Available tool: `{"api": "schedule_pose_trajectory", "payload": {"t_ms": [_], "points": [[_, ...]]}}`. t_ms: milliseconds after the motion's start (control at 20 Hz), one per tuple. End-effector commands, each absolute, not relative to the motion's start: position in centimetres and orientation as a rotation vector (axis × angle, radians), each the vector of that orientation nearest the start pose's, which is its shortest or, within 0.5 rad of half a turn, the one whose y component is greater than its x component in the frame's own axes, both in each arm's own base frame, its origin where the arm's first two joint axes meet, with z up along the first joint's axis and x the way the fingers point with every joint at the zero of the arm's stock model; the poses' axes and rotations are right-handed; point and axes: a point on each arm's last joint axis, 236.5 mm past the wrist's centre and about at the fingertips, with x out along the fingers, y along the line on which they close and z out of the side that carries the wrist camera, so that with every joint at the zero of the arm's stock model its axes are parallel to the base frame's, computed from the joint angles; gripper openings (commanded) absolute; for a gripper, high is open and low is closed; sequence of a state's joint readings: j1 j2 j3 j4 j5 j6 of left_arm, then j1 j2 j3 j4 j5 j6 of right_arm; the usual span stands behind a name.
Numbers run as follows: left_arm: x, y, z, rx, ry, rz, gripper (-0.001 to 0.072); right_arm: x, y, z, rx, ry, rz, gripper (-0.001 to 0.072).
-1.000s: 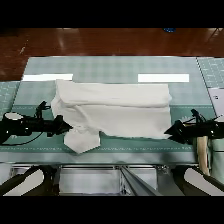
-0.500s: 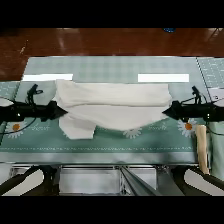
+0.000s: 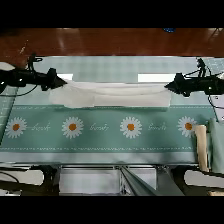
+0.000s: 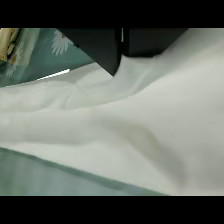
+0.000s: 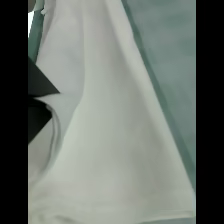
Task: Fold the shirts.
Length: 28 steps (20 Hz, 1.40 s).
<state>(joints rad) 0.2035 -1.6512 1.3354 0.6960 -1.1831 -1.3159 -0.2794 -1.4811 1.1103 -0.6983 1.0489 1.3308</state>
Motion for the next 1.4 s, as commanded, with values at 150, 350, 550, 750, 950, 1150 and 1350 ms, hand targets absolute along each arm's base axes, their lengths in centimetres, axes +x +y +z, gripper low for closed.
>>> {"api": "schedule_pose_trajectory", "payload": {"t_ms": [150,350,550,750,950,1150,1350], "points": [[51.7,-9.1,-6.1,-0.836,1.336,-0.431,0.0018,46.1,3.6,-5.6,0.906,1.189,0.192,0.0018],[53.5,-8.6,-6.3,-0.828,1.287,-0.412,0.0019,47.1,2.8,-6.6,0.890,1.156,0.159,0.0067],[52.9,-7.9,-4.9,-0.825,1.315,-0.445,0.0507,47.3,1.5,-5.6,0.899,1.146,0.163,0.0415],[51.5,-1.2,2.6,-0.756,1.265,-0.443,0.0506,43.8,-4.4,-2.4,0.858,1.196,0.151,0.0415],[48.4,5.0,8.5,-0.417,1.155,-0.168,0.0506,39.9,-7.8,-6.4,0.852,1.247,-0.077,0.0415],[45.1,0.1,11.4,-0.327,0.978,-0.155,0.0506,41.8,-4.5,-8.6,0.941,1.176,-0.064,0.0415],[40.8,-6.4,6.7,-0.296,1.030,-0.243,0.0506,43.7,0.1,-10.0,1.028,1.177,0.041,0.0414]]}}
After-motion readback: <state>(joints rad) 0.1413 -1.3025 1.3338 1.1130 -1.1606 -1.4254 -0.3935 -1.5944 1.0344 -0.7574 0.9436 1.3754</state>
